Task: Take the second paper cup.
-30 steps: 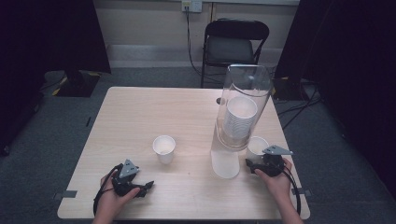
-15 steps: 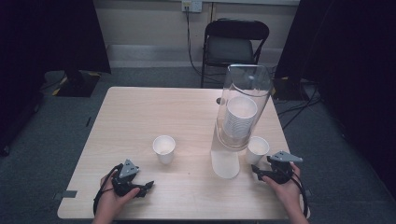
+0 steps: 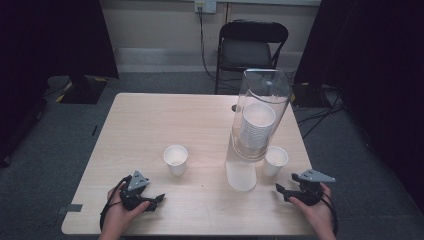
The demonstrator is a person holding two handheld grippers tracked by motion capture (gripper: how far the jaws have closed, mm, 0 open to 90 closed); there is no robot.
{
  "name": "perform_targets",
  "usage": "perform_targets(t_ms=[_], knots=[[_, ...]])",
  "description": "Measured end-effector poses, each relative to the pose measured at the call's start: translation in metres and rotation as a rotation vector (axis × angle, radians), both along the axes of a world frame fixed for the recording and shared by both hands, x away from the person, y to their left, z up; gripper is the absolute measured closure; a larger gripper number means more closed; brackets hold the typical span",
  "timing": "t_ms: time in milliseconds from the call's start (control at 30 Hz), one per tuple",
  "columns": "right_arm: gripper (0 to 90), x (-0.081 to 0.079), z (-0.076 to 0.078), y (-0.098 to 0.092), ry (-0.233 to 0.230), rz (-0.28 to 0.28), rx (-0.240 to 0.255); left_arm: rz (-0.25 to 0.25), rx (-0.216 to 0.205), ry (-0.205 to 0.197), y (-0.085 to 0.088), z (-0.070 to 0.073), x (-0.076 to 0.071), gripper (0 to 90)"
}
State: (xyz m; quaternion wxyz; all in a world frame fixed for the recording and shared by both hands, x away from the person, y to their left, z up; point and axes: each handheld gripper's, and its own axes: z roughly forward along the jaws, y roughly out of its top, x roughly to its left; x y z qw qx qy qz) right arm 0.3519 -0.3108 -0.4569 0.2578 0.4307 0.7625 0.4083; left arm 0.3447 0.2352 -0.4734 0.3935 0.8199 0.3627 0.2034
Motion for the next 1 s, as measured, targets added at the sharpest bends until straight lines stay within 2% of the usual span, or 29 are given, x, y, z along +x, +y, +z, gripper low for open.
perform_targets(t_ms=[267, 433, 500, 600, 1000], knots=[[19.6, -0.010, -0.003, -0.005, 0.014, 0.017, 0.014, 0.000, -0.001, 0.000, 0.000, 0.000, 0.000, 15.6], [17.9, -0.014, -0.005, -0.005, 0.036, 0.043, -0.023, 0.000, 0.000, 0.001, 0.000, 0.000, 0.000, 15.6], [16.2, -0.014, -0.006, -0.004, 0.070, 0.058, -0.056, 0.000, 0.000, 0.000, 0.000, 0.000, 0.000, 15.6], [15.3, -0.015, -0.007, -0.002, 0.067, 0.072, -0.084, 0.000, -0.001, 0.001, 0.000, 0.000, 0.000, 15.6], [13.7, -0.019, -0.007, -0.004, 0.069, 0.068, -0.090, 0.000, 0.000, 0.000, 0.000, 0.000, 0.000, 15.7]])
